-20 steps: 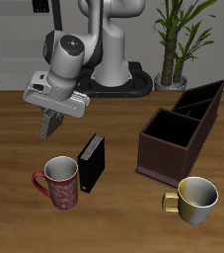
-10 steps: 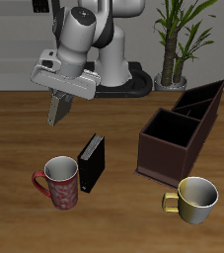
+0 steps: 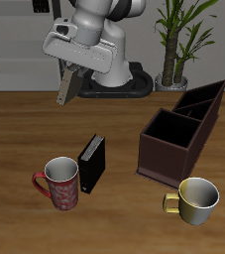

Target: Place the yellow book into the left desk caddy's left compartment

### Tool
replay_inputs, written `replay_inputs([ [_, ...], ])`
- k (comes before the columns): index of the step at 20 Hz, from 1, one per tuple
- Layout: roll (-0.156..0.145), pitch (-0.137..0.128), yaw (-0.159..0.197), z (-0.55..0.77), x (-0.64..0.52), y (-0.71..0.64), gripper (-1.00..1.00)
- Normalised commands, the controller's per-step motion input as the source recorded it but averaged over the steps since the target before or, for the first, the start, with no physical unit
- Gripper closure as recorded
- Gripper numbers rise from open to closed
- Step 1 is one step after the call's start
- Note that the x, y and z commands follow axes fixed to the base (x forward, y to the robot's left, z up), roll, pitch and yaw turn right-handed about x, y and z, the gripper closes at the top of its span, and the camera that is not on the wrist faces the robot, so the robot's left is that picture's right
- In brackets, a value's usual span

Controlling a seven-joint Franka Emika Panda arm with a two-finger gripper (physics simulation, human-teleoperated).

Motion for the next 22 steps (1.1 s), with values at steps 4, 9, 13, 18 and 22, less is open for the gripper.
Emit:
replay_inputs([
  [4, 0.004, -0.011, 0.009, 0.35, -0.04, 0.39, 1.00],
  [9, -0.054, 0.005, 0.012, 0.04, -0.11, 0.07, 1.00],
  [13, -0.043, 0.010, -0.019, -0.05, -0.14, 0.02, 1.00],
  [18, 0.000, -0.054, -0.027, 0.03, -0.33, 0.39, 1.00],
  [22, -0.024, 0.016, -0.053, -0.03, -0.28, 0.45, 1.00],
])
